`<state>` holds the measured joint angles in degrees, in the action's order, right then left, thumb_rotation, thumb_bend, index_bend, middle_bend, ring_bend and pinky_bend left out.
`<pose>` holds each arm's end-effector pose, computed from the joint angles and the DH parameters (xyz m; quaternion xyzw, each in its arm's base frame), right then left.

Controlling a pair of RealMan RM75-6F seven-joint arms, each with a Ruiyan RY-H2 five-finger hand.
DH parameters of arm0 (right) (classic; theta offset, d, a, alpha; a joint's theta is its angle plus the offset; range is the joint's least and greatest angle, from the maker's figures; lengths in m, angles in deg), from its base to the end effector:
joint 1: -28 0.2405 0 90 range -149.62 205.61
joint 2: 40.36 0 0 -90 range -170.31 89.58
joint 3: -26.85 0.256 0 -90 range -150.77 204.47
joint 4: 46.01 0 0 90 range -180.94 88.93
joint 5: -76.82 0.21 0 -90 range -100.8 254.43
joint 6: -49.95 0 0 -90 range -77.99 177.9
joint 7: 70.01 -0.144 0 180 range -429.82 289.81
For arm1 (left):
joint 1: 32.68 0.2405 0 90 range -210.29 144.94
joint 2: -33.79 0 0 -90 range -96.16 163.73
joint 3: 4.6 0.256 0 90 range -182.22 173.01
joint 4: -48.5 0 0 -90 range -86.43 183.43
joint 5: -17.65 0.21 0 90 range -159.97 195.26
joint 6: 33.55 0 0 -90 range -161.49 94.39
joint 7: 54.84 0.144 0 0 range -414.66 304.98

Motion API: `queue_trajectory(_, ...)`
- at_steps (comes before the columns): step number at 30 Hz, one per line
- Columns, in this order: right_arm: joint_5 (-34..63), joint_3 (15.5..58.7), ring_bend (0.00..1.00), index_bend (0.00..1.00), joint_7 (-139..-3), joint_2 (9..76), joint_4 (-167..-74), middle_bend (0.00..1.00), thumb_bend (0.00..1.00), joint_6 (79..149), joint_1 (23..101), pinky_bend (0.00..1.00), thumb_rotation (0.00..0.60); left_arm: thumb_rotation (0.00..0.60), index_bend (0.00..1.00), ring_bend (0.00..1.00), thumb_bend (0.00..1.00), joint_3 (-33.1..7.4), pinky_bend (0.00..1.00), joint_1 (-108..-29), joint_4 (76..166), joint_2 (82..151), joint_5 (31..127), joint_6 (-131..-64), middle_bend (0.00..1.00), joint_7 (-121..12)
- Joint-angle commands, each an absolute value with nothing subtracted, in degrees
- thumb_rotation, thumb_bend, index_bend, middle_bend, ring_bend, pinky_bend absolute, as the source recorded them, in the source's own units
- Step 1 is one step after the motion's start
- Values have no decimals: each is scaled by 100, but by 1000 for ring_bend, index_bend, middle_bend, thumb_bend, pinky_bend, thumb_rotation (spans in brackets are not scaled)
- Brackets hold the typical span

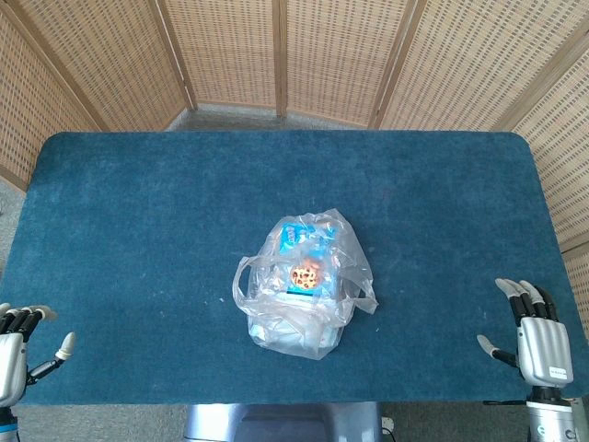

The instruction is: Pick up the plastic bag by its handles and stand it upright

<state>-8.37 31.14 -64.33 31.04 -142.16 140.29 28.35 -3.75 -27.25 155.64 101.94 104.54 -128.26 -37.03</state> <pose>-0.2949 -0.1605 0.1313 0.5334 -0.4101 0.4204 0.6087 -0.2745 0.1150 0.1370 -0.5370 -0.4187 -0.3605 0.6375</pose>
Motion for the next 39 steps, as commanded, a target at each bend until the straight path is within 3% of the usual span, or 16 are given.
queue_trajectory(1,-837,3116,144,170,-6437,3109,-14215,208,127,14020,2839,93,600,0,369,256,252,-371,133,-2724,15560,10194,10444,-12809,333,-3703)
queue_trajectory(14,-813,3107,144,170,-6453,3131,-14224,208,127,13992,2822,93,599,0,369,256,252,-443,134,-2747,15502,10117,10386,-12757,333,-3777)
queue_trajectory(24,-750,3141,144,170,-6412,3101,-14248,208,127,13977,2815,93,600,0,370,257,252,-558,134,-3016,15410,10069,10299,-12362,333,-3723)
queue_trajectory(31,-672,3173,144,170,-6395,3091,-14260,208,127,13961,2808,94,600,0,369,257,251,-622,156,-3323,15545,10020,10211,-11837,333,-4155)
queue_trajectory(39,-619,3218,144,169,-6383,3067,-14268,208,127,14040,2764,94,599,0,369,257,190,-625,167,-3967,15718,9645,10015,-10659,332,-4419)
